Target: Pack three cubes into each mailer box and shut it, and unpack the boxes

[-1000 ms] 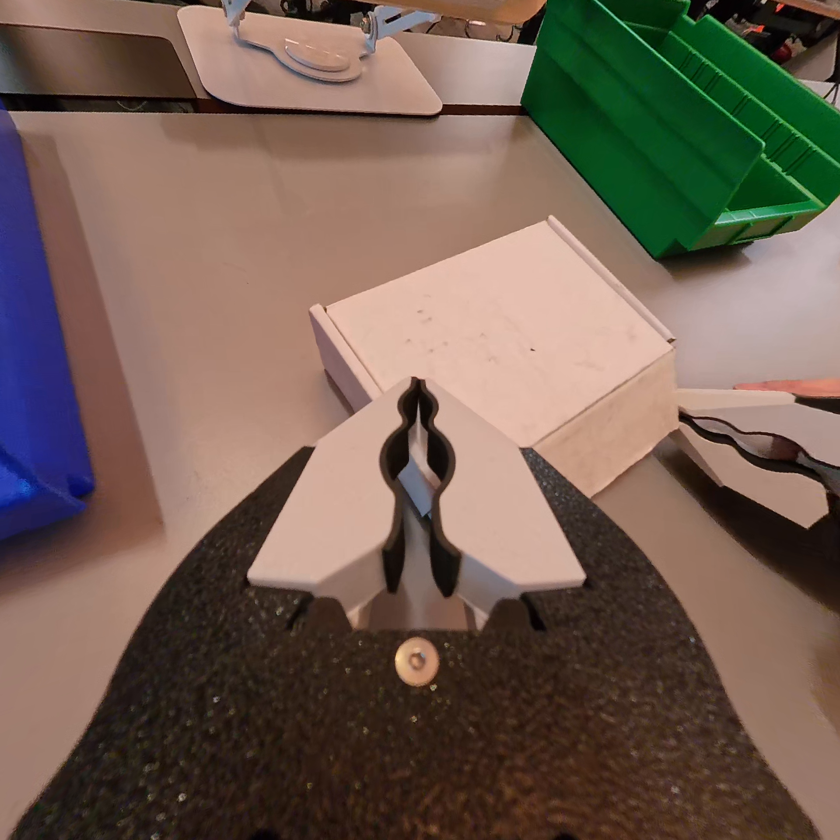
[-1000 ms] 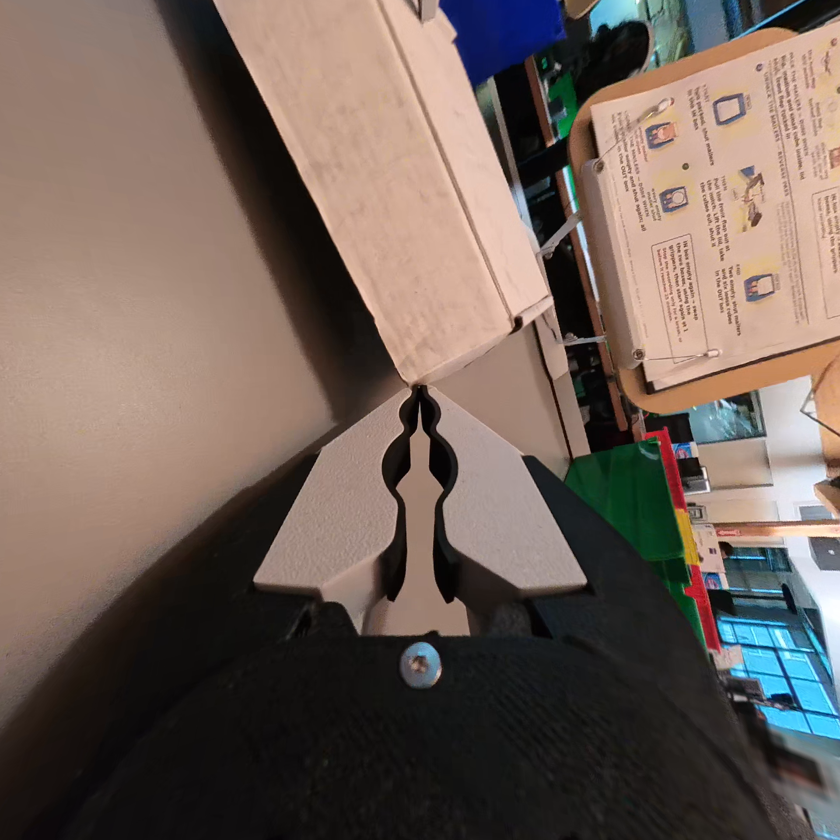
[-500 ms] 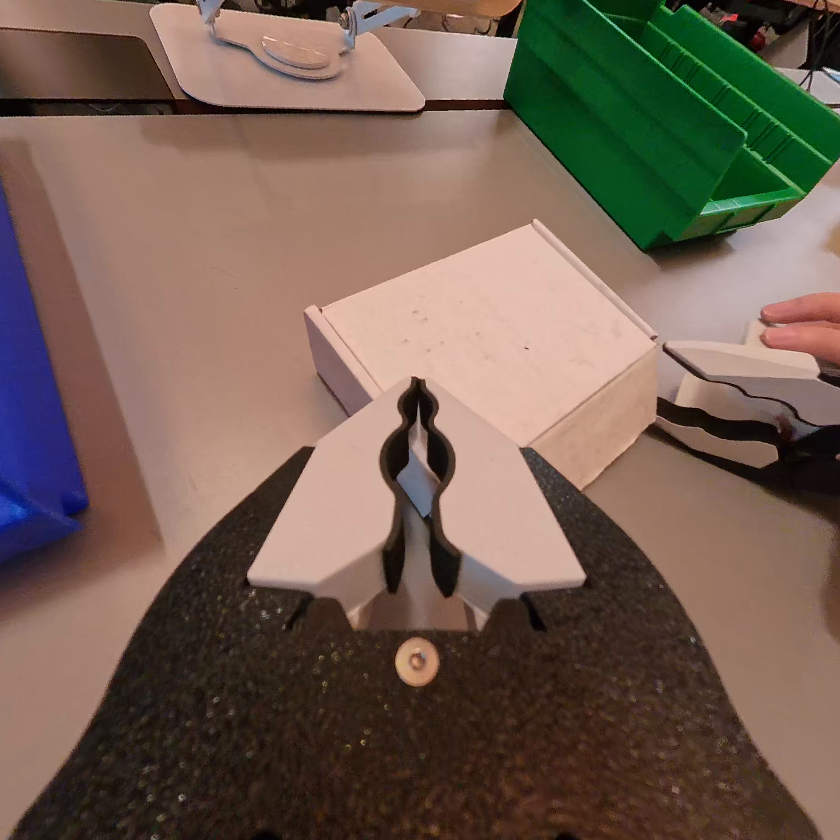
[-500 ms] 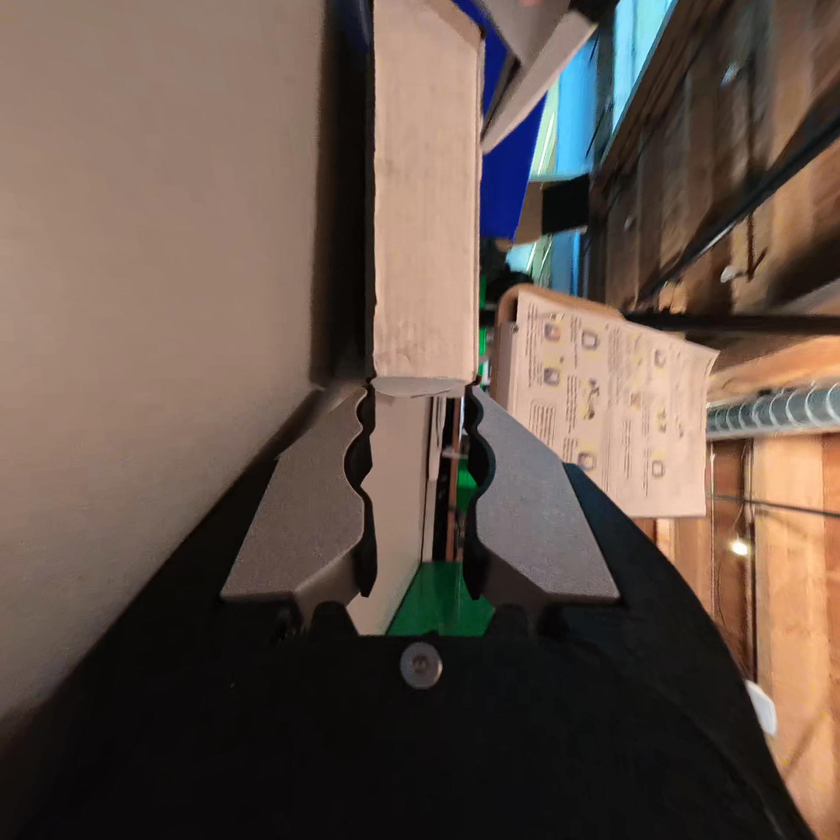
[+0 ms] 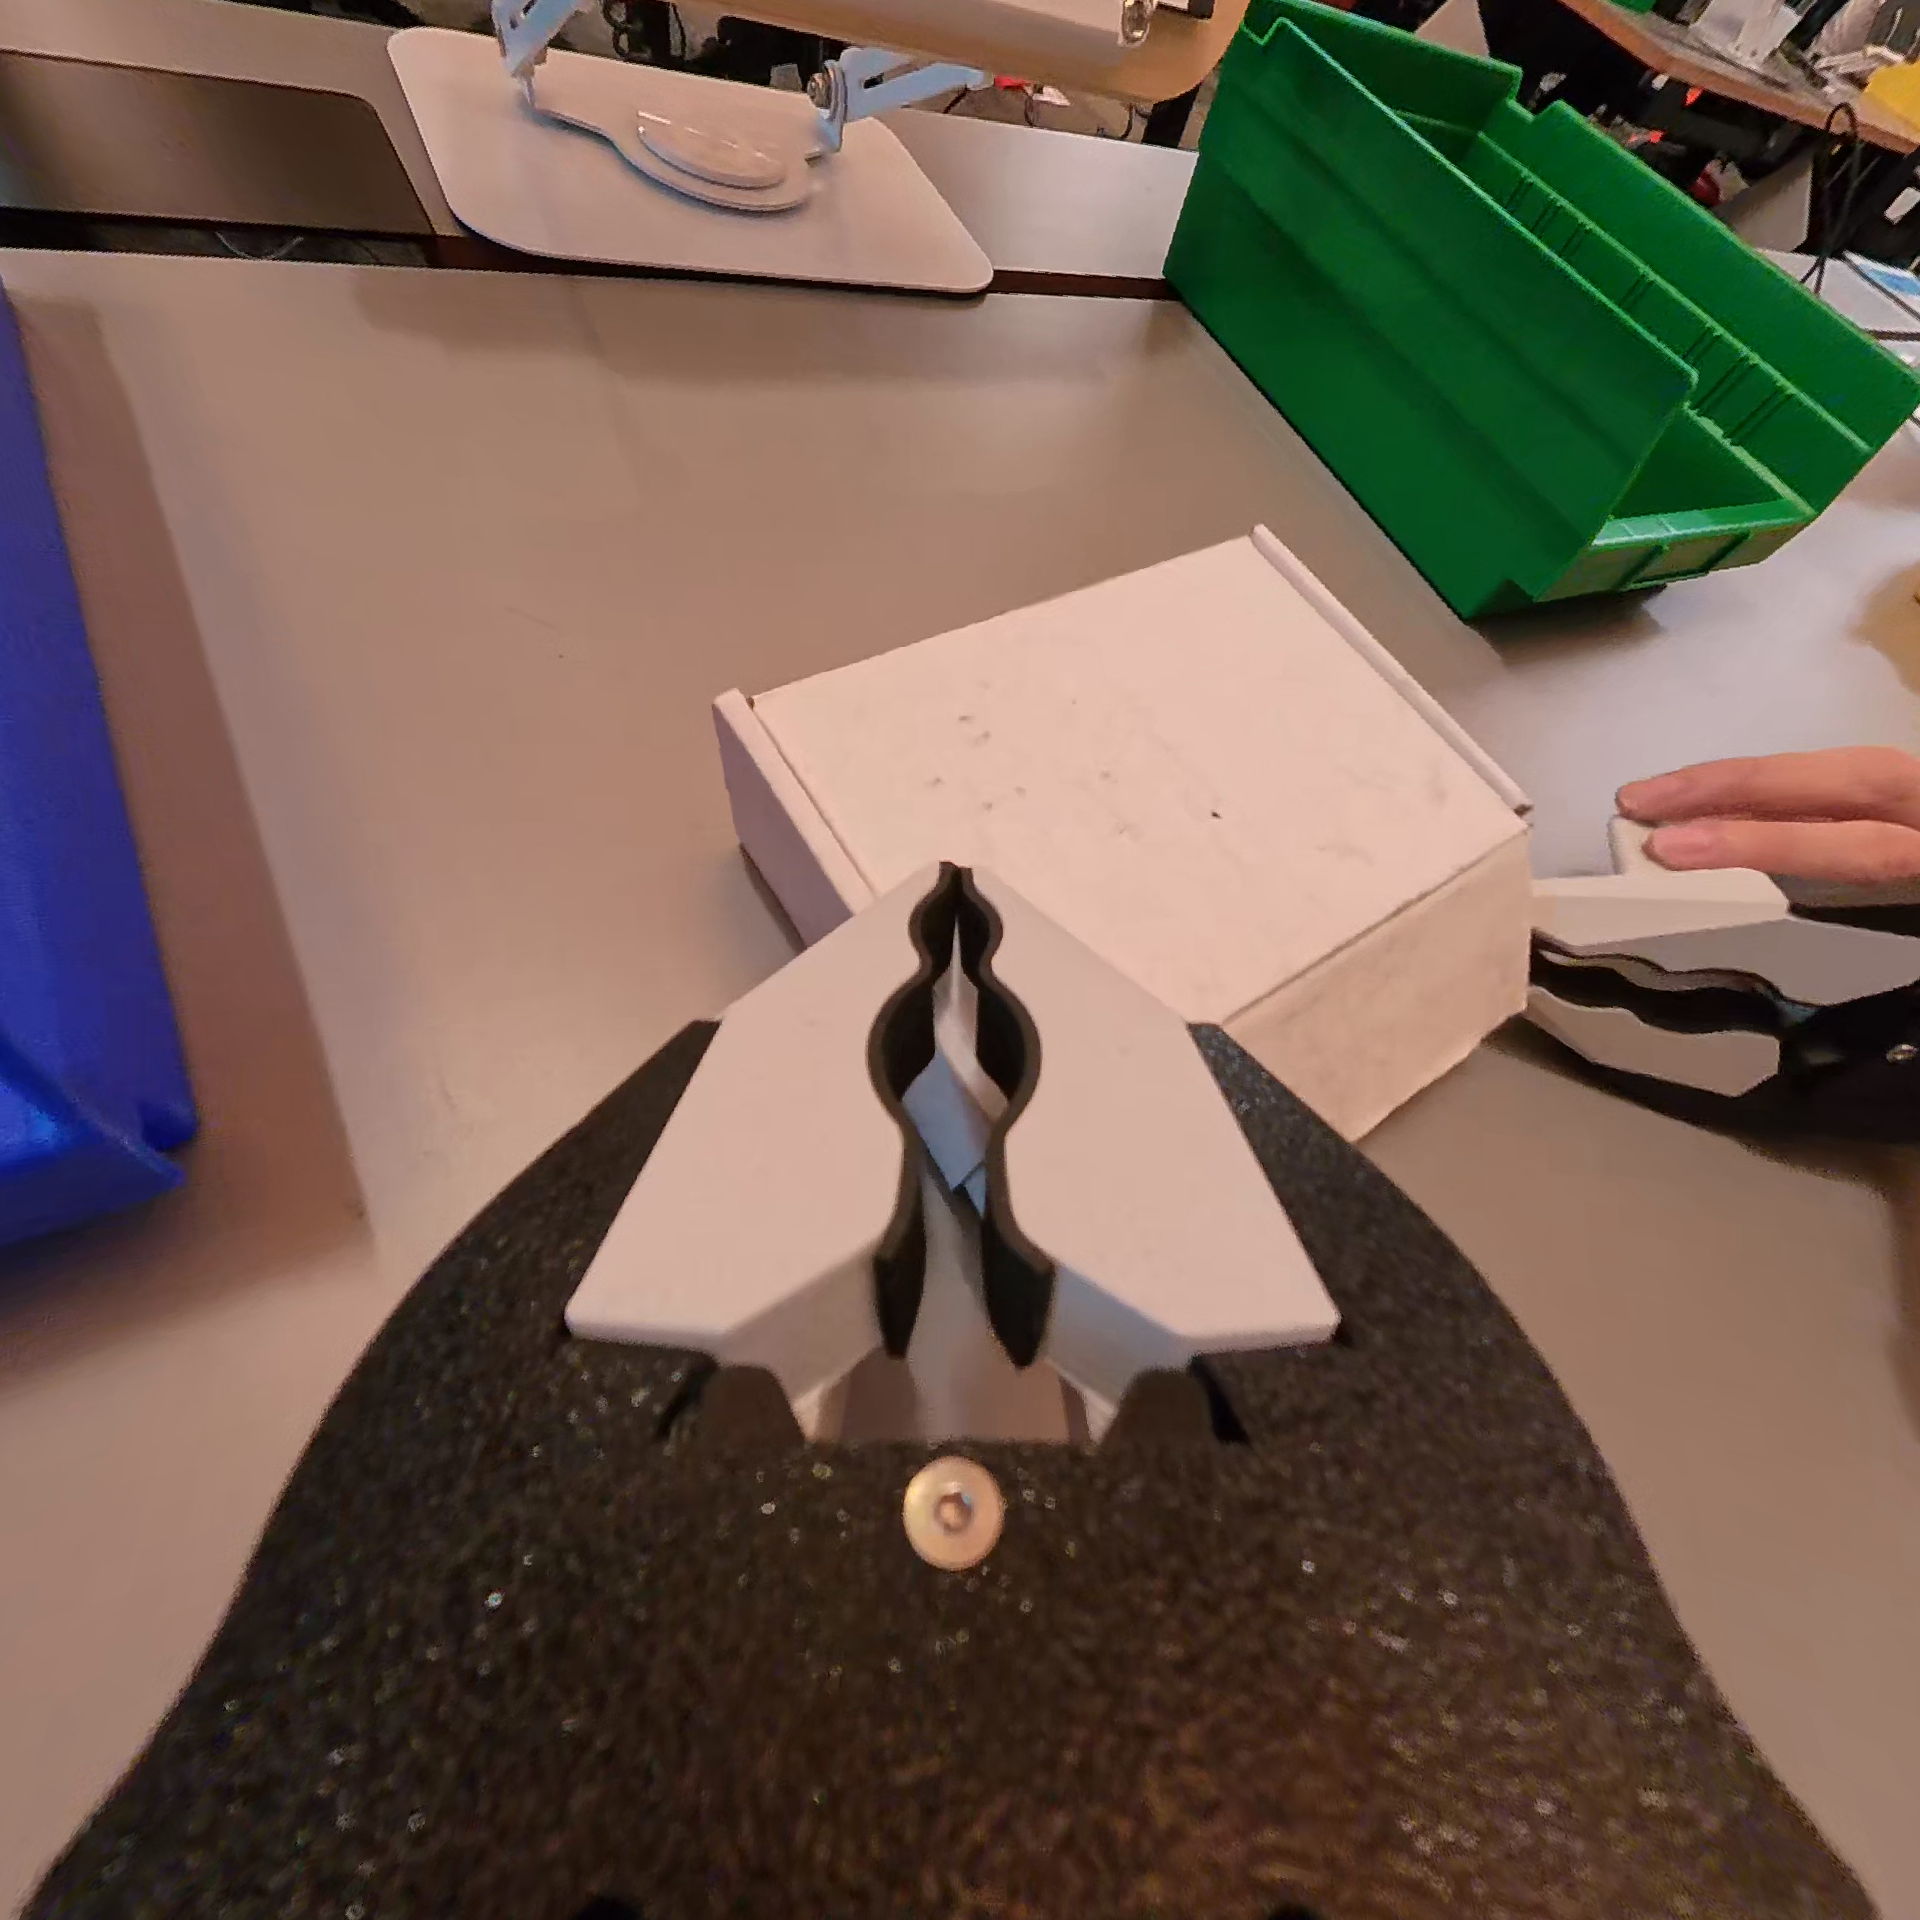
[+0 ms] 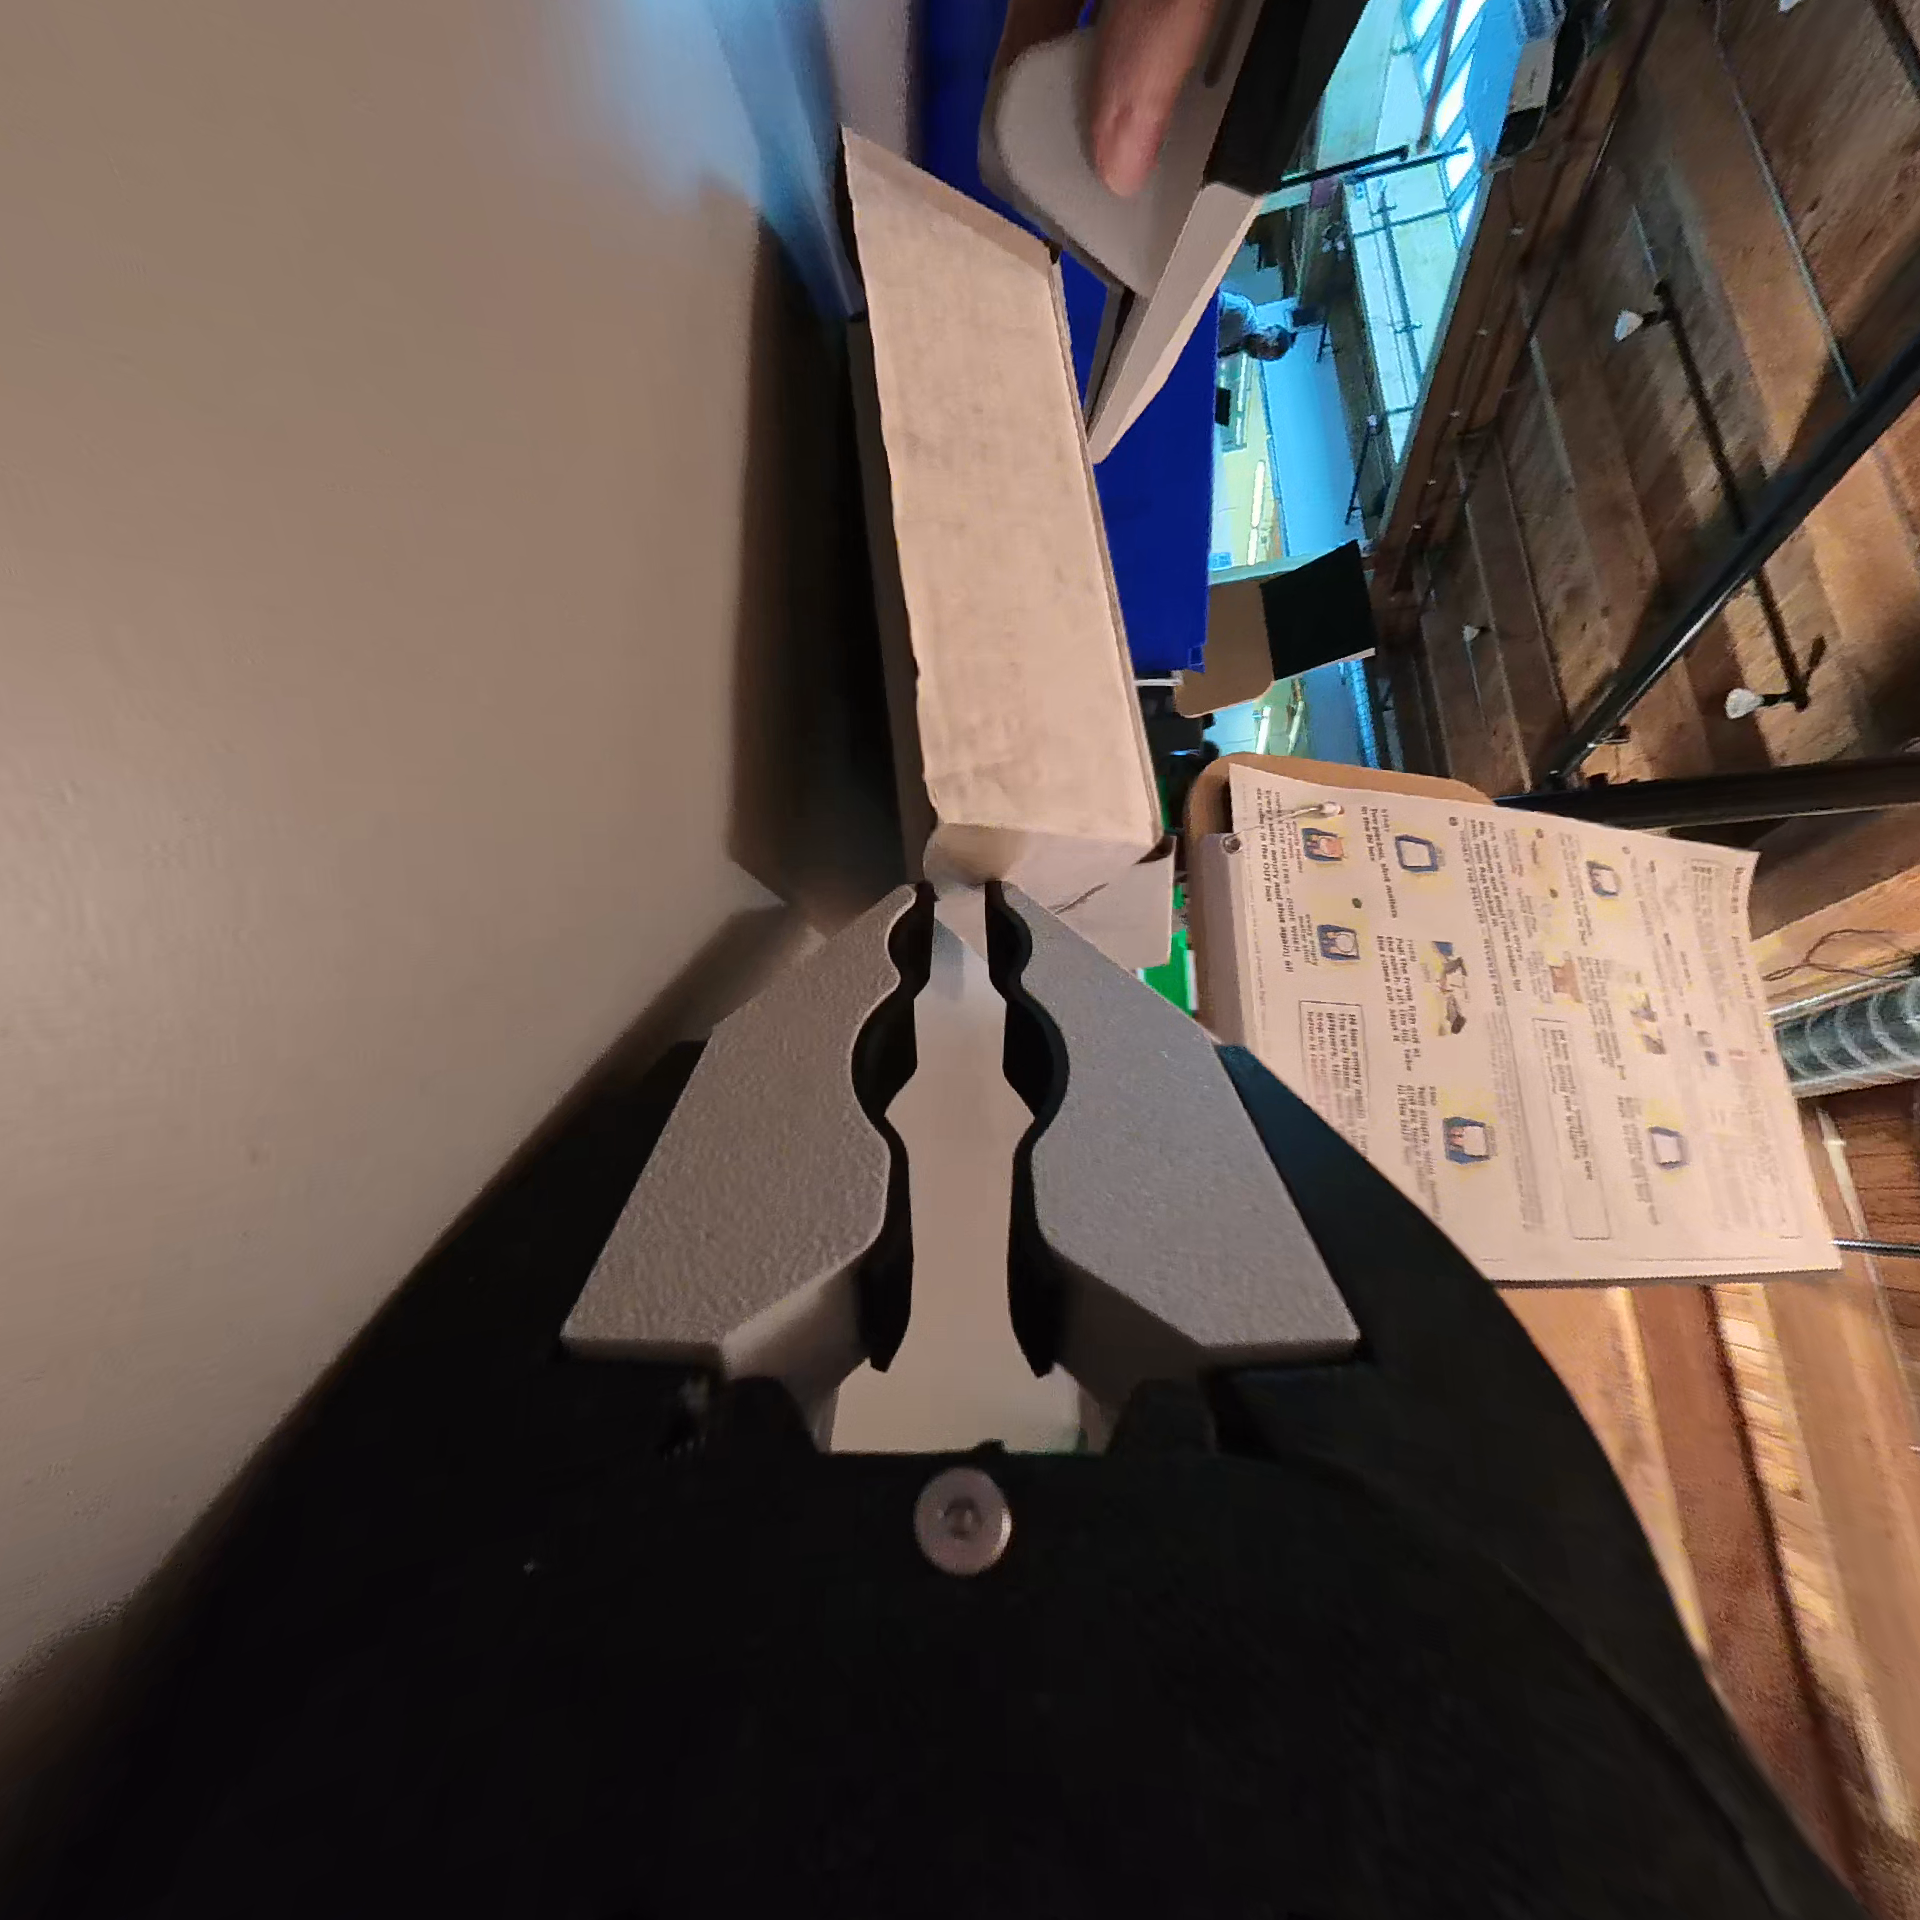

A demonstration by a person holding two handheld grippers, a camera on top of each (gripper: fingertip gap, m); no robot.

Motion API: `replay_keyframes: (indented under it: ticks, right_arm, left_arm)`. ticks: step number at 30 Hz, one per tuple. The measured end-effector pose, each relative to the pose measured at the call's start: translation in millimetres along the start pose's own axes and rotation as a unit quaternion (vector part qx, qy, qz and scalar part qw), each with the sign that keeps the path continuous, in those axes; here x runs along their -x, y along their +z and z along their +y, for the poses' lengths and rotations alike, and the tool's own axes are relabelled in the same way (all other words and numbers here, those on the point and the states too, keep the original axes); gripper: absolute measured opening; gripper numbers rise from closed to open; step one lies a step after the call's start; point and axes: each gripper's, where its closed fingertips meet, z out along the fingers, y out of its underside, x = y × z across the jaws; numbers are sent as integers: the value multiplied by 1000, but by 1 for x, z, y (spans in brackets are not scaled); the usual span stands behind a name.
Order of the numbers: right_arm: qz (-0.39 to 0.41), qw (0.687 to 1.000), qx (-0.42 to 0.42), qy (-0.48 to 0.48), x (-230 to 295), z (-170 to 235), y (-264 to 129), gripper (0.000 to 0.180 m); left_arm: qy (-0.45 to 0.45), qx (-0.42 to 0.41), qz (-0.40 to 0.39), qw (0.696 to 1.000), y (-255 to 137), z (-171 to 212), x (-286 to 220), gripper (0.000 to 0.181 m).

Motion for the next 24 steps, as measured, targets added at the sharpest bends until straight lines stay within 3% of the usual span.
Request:
replay_keyframes:
  ticks: [6, 11, 14, 19, 24]
  right_arm:
    - [-16, 999, 8, 28, 3, -2, 1, 18]
    - [-19, 999, 22, 17, 4, 3, 0, 19]
    - [-25, 999, 21, 28, 3, 5, -2, 23]
    - [-25, 998, 29, 42, -2, 8, -7, 25]
    - [-8, 999, 23, 39, -9, -7, -16, 32]
  left_arm:
    - [-6, -3, 3, 1000, 3, -2, -1, 0]
    - [109, 22, -6, 994, 2, -2, -3, 0]
    - [208, 3, -6, 978, 2, -29, -8, 0]
    - [314, 93, 35, 944, 38, -51, -14, 0]
    - [316, 203, 102, 921, 76, -40, -24, 0]
